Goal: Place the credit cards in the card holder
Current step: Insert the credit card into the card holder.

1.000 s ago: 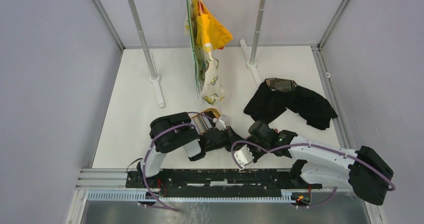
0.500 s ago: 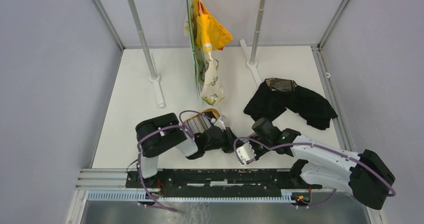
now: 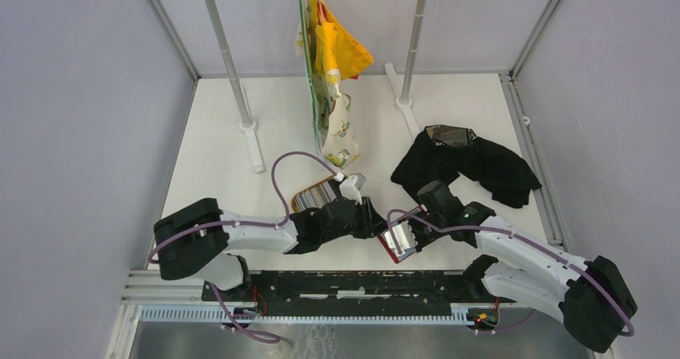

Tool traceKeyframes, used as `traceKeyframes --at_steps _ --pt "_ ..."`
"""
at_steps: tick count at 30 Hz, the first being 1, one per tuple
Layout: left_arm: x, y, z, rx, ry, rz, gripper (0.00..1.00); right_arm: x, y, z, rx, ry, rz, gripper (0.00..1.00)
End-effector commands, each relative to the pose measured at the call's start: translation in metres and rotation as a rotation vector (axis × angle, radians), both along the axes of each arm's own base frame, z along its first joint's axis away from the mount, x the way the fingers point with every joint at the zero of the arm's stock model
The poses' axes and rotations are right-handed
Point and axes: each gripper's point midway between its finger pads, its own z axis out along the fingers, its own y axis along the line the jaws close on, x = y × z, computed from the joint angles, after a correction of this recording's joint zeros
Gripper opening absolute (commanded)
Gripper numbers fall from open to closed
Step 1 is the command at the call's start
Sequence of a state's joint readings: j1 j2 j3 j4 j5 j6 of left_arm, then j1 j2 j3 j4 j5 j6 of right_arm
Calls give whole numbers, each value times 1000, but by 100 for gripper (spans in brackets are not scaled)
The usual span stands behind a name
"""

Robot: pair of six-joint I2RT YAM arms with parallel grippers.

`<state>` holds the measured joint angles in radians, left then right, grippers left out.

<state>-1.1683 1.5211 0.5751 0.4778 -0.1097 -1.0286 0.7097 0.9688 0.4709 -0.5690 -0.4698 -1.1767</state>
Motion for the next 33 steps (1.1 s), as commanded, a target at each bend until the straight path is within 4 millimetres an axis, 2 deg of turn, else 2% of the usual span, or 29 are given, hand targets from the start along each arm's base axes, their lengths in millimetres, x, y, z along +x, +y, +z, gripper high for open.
traceKeyframes --at_steps 1,3,5,8,9,12,16,23,27,33 --pt "23 29 20 162 -225 47 38 2 11 21 81 2 30 17" --pt "25 39 29 168 -270 61 44 2 10 20 81 7 28 17" --pt "27 48 37 154 -302 78 55 1 10 18 80 13 30 17" --pt "25 52 47 98 -325 83 92 0 10 15 76 20 37 17" --pt "23 51 49 85 -323 69 99 0 11 15 77 21 39 17" --pt "13 36 52 35 -321 -21 100 0 10 12 76 21 40 17" --pt "1 22 47 -28 -304 -97 89 1 10 9 71 22 31 18" --pt "-8 -3 28 -75 -244 -174 67 1 10 4 68 28 25 18" --pt "-6 -16 11 -60 -203 -178 47 2 9 3 70 23 18 18" --pt "2 -25 -10 21 -162 -162 35 1 9 1 67 29 13 17"
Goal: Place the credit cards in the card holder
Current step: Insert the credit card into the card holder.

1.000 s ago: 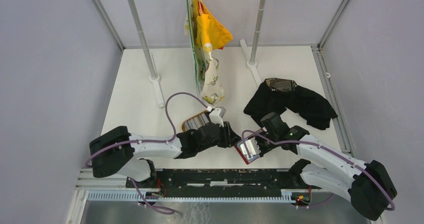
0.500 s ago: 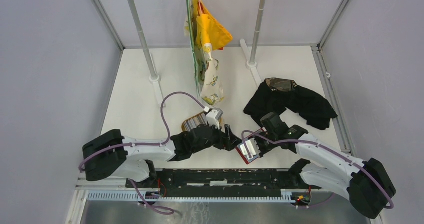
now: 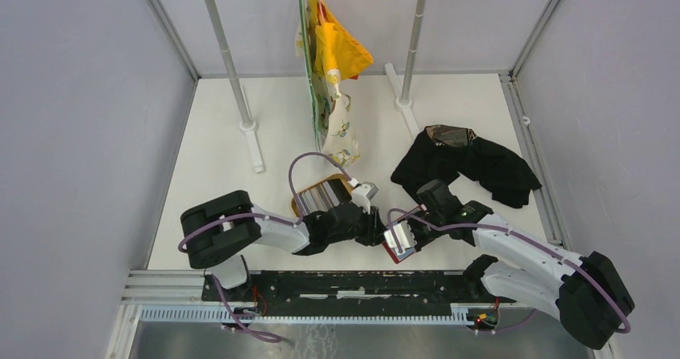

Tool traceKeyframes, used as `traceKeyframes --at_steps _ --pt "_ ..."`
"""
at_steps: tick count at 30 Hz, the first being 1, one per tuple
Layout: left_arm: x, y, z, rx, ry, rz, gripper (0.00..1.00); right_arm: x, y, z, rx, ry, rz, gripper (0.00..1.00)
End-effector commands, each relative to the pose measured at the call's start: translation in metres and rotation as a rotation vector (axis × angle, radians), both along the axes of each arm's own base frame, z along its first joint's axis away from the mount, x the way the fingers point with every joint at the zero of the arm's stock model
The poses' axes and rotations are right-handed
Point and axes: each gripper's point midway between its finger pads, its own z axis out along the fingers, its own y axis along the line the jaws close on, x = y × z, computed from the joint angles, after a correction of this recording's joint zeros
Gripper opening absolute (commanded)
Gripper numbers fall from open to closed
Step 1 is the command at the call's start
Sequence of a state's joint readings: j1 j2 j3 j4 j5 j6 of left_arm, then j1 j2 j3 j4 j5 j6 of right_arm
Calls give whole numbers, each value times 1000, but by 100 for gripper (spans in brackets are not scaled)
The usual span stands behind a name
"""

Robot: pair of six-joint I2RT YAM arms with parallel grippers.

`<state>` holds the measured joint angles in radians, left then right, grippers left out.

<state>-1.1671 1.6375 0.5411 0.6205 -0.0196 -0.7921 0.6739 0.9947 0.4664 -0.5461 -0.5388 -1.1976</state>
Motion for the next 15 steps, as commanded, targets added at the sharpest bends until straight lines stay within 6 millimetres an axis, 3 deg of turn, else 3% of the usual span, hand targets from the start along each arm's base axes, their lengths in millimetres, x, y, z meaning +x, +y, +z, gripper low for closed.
traceKeyframes --at_steps 1,7,15 --pt "13 -24 21 -54 -8 23 33 1 4 1 23 -1 -1 17" --pt "15 -31 15 -37 -3 14 29 -1 5 -4 14 7 5 16" --pt "12 -34 -7 -11 42 8 21 0 1 -17 -57 -15 8 16"
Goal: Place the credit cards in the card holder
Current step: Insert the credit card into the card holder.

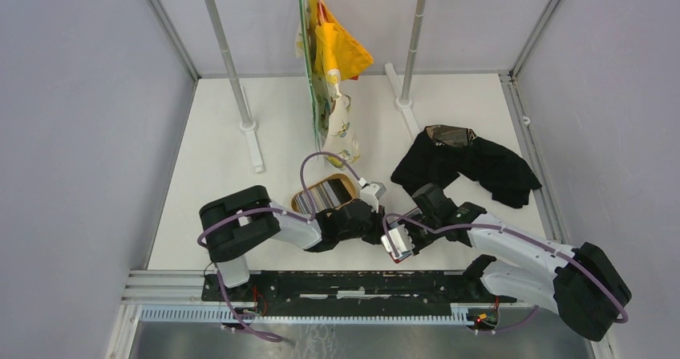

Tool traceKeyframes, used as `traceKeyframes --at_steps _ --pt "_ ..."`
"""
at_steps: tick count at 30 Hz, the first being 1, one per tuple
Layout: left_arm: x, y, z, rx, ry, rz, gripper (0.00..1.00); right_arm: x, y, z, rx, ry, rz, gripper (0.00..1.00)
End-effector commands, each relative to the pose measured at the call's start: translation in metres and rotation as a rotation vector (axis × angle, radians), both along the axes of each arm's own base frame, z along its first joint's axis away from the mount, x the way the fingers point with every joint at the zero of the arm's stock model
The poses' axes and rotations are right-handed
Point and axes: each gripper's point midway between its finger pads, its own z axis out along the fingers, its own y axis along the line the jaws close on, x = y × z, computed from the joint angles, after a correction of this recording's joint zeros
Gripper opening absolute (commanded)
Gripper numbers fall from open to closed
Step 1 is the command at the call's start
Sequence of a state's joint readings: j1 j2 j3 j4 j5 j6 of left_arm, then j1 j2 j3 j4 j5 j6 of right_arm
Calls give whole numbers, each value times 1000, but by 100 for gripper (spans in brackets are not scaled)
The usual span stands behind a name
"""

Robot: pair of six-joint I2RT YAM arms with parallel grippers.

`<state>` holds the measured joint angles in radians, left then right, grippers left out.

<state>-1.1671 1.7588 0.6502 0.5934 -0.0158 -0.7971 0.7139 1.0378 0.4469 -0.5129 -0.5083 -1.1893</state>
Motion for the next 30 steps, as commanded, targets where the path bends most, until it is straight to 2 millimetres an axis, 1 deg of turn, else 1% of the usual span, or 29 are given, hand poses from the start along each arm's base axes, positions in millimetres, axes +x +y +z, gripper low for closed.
traceKeyframes --at_steps 1,6,13,22,30 --pt "2 -11 5 -42 24 10 19 5 0 -4 -24 -27 -9 16" --pt "1 -1 -8 9 40 28 11 13 -6 -5 -66 -64 -34 16" --pt "-1 13 -24 60 58 51 7 25 -18 -6 -127 -115 -83 16" --pt "-1 16 -25 73 51 54 6 39 -31 -3 -160 -148 -158 16" --pt "0 16 -21 68 42 55 6 43 -33 1 -142 -148 -186 16"
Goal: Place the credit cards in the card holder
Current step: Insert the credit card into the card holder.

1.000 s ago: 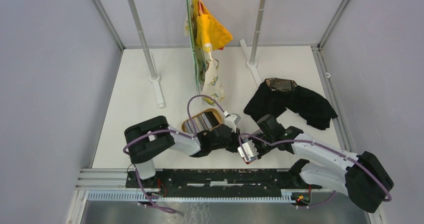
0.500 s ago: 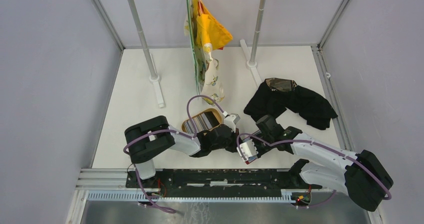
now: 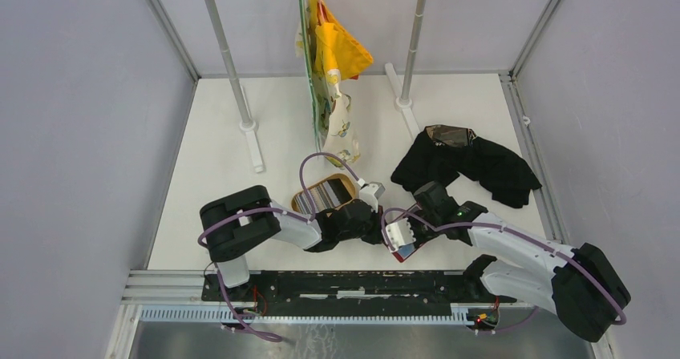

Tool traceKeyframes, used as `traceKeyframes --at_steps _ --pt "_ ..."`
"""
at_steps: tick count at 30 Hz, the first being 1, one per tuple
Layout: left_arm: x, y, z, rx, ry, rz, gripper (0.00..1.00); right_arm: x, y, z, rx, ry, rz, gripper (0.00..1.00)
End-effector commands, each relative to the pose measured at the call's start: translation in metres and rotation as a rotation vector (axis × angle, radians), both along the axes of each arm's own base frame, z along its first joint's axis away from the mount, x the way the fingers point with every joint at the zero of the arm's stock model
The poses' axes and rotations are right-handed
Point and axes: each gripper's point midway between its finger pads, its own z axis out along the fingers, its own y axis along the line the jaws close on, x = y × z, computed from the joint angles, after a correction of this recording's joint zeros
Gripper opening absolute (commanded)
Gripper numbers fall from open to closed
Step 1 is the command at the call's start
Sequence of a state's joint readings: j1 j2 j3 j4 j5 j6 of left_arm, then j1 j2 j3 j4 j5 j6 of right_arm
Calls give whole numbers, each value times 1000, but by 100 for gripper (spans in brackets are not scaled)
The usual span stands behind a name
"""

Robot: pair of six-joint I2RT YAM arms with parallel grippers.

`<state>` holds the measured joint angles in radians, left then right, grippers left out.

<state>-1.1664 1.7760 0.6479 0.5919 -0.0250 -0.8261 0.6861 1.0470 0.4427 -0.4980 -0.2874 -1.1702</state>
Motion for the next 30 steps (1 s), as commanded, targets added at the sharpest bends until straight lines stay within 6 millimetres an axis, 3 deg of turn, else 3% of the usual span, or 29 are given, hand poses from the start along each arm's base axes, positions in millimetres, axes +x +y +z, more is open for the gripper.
traceKeyframes --at_steps 1,6,8,14,18,23,30 --pt "1 14 -12 53 11 30 6 11 -1 11 13 -30 -41 16" --pt "2 4 17 -4 -38 -4 11 3 16 33 155 49 -23 20" --pt "4 0 36 -32 -70 -14 22 4 19 43 216 58 -36 25" --pt "8 6 80 -81 -158 -8 37 26 8 66 335 21 -178 42" --pt "4 21 87 -106 -164 13 43 40 -5 65 334 -2 -273 46" --pt "-10 37 85 -194 -100 28 58 53 -27 46 242 -16 -385 46" --pt "-35 42 74 -346 80 26 68 56 -44 26 146 6 -452 43"
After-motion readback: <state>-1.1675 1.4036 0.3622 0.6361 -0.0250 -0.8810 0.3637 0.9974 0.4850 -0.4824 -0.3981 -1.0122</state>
